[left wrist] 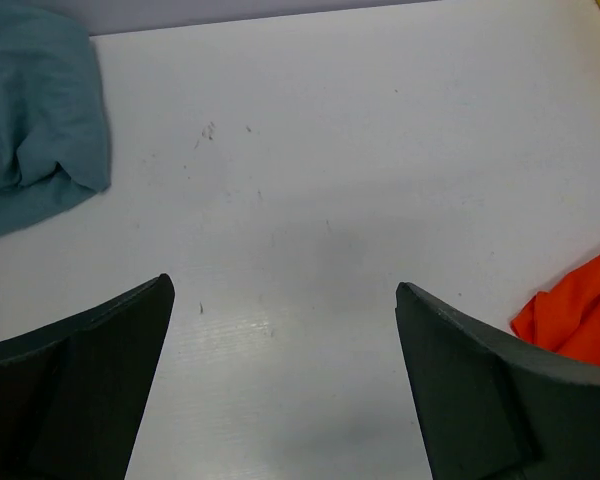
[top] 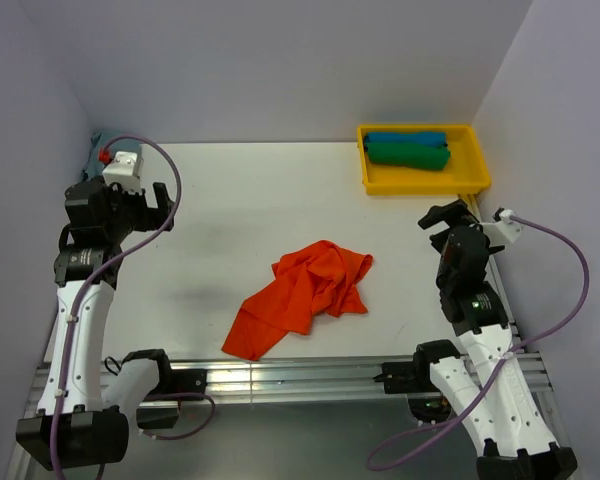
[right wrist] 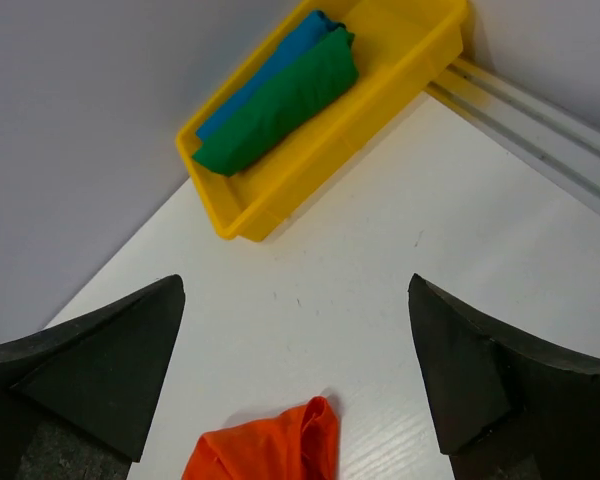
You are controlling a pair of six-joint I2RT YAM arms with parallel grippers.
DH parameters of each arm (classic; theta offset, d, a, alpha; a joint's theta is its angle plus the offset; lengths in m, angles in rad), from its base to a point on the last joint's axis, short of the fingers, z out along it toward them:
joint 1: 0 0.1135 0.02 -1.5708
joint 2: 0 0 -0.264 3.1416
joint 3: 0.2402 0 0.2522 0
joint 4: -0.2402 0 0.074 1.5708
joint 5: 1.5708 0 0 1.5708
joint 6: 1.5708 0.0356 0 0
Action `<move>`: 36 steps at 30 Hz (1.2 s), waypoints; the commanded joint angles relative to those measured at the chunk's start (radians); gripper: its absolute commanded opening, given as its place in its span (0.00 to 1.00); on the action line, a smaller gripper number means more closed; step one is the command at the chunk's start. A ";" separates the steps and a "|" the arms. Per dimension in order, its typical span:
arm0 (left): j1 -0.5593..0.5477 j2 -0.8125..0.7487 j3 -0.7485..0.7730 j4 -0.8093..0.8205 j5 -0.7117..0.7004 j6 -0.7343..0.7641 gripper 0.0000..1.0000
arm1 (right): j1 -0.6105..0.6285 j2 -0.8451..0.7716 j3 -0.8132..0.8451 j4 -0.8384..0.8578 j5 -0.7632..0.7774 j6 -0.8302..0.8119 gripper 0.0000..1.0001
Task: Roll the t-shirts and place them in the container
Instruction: Flatten the tshirt
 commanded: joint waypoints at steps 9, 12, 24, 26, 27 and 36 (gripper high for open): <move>-0.059 0.042 0.000 -0.053 0.056 0.095 0.94 | -0.001 0.091 0.040 -0.060 -0.235 -0.019 0.90; -0.190 0.068 -0.026 -0.062 -0.018 0.113 0.90 | 0.040 0.129 0.025 -0.080 -0.258 0.025 0.86; -0.700 0.158 -0.148 -0.133 -0.116 0.240 0.72 | 0.448 0.240 -0.100 -0.121 -0.111 0.263 0.73; -0.809 0.174 -0.159 -0.124 -0.125 0.262 0.71 | 0.460 0.237 -0.118 -0.108 -0.134 0.275 0.71; -0.843 0.175 -0.168 -0.109 -0.133 0.265 0.72 | 0.471 0.237 -0.133 -0.106 -0.134 0.293 0.71; -1.182 0.293 -0.198 0.023 -0.306 0.296 0.68 | 0.617 0.218 -0.152 -0.169 -0.085 0.439 0.67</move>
